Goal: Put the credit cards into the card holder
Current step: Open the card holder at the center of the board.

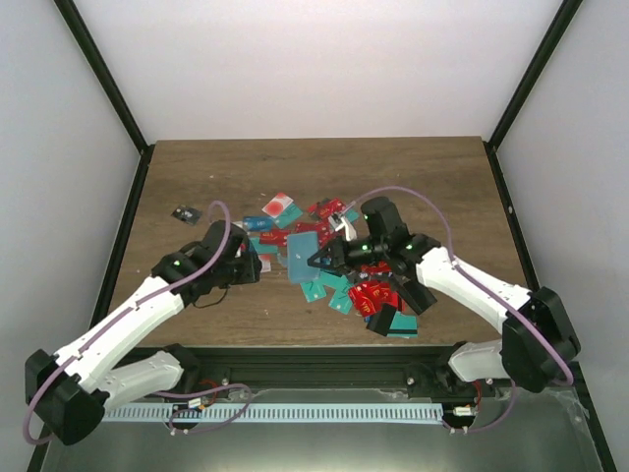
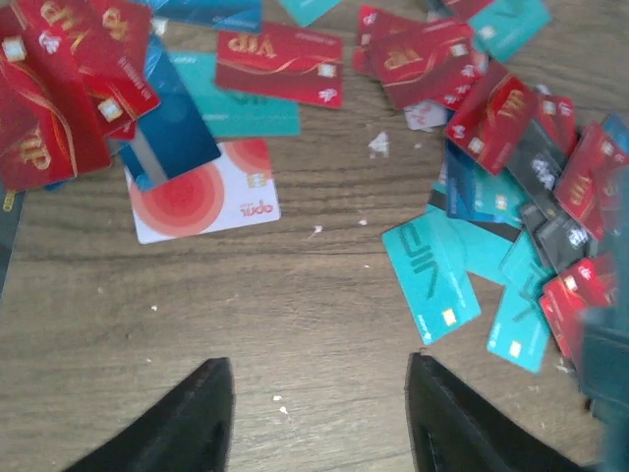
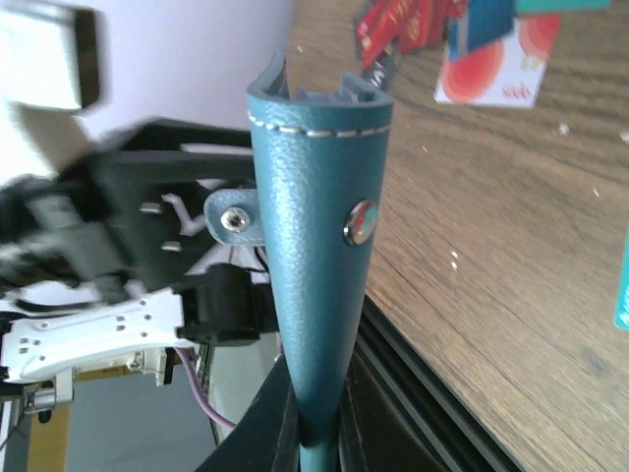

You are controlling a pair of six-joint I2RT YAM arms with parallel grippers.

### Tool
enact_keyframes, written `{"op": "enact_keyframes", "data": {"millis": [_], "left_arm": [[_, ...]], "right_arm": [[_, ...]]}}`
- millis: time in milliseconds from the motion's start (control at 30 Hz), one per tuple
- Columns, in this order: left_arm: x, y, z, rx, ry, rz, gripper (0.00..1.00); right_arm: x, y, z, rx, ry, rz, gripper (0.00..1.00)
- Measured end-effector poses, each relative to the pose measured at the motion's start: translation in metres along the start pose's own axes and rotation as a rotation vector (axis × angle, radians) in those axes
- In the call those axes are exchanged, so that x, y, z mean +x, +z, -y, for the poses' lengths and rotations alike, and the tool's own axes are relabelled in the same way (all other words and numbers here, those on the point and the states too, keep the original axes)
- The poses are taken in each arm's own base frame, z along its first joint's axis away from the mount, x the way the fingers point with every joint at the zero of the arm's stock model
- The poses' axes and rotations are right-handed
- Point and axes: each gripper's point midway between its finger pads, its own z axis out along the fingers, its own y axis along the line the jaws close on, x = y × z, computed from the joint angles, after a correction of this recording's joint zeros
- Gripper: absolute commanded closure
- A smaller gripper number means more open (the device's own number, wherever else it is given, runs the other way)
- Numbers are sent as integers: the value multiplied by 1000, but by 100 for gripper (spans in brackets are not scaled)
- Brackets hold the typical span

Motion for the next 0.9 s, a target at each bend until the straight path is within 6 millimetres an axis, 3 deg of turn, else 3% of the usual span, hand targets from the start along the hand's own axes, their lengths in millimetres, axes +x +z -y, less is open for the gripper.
{"op": "enact_keyframes", "data": {"millis": [133, 267, 300, 500, 767, 900], "left_arm": [[-5, -21, 16, 123, -36, 33, 23], [-5, -38, 41, 303, -39, 62, 20], [4, -28, 45, 335, -42, 27, 21], [27, 8, 34, 277, -58, -73, 27], [38, 42, 29, 224, -71, -137, 52], [39, 51, 26, 213, -72, -133, 86]], "right_arm": [[17, 10, 27, 17, 81, -41, 99], [26, 25, 51, 29, 154, -72, 99], [28, 37, 61, 31, 178, -95, 99], [30, 54, 72, 14, 184, -128, 99], [31, 61, 71, -22, 175, -150, 99], [31, 61, 68, -41, 165, -155, 99]]}}
